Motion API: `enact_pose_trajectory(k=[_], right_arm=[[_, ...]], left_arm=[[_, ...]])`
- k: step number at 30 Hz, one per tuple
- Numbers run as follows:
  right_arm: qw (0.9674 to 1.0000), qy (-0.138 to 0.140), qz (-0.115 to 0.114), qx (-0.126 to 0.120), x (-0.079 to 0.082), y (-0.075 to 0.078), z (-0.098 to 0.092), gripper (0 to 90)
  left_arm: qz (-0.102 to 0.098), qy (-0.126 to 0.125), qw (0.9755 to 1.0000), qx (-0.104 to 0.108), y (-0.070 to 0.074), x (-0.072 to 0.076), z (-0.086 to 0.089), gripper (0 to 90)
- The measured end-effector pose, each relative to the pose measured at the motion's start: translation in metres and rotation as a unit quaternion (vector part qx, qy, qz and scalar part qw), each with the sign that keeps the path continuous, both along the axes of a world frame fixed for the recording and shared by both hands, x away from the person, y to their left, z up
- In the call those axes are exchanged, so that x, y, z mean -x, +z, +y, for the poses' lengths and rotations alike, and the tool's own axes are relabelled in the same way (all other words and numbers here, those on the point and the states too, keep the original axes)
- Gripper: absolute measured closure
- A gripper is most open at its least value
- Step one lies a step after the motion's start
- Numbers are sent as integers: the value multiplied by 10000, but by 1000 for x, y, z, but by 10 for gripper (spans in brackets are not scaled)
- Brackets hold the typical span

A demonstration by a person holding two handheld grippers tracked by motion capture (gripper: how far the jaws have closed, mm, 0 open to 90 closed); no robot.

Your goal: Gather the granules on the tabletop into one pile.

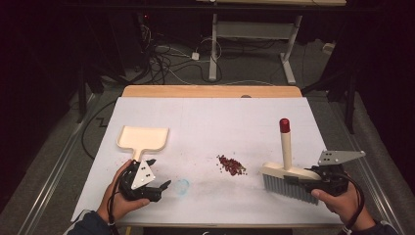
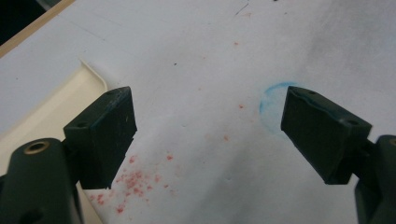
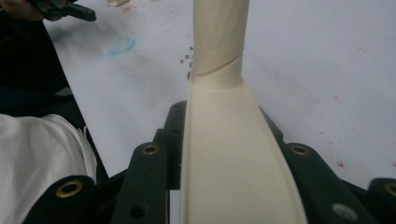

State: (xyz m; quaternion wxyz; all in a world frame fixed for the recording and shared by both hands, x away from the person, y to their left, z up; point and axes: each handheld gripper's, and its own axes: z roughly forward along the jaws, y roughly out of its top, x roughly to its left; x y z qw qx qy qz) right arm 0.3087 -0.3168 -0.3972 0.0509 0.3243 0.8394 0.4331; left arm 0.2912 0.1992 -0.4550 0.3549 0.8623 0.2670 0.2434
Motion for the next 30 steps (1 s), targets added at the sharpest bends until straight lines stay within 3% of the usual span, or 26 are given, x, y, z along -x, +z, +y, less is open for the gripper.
enact_pose_trajectory(k=[5,11,15,17,19,20,21,24,27,29,30], right_arm=[[9993,-26,360,98,-21,-9,-1,665],[9978,-126,547,349,-53,-17,-5,615],[9963,-16,659,558,-76,-26,-5,557],[9976,-37,565,407,-84,-26,-11,485],[9976,-237,447,482,-89,-26,-18,425],[9970,-315,396,579,-90,-26,-21,472],[9968,-387,267,651,-92,-27,-24,435],[9965,-599,261,512,-97,-31,-33,438],[9907,-986,178,924,-103,-35,-32,470],[9837,-1336,152,1189,-109,-40,-26,582],[9798,-1465,128,1352,-112,-42,-24,594]], left_arm=[[32,-36,10000,-21,-1,0,-1,172],[70,-75,9999,-47,-3,-1,-3,172],[54,-103,9999,-89,-4,-1,-4,172],[63,-107,9999,-92,-4,-1,-4,172],[64,-99,9999,-86,-4,-2,-4,172],[71,-96,9999,-82,-4,-2,-4,172],[74,-99,9999,-92,-4,-2,-4,172],[68,-137,9998,-119,-4,-1,-5,172],[75,-133,9998,-109,-4,-2,-5,172],[78,-144,9998,-135,-5,-3,-6,172],[75,-156,9997,-153,-5,-3,-6,172]])
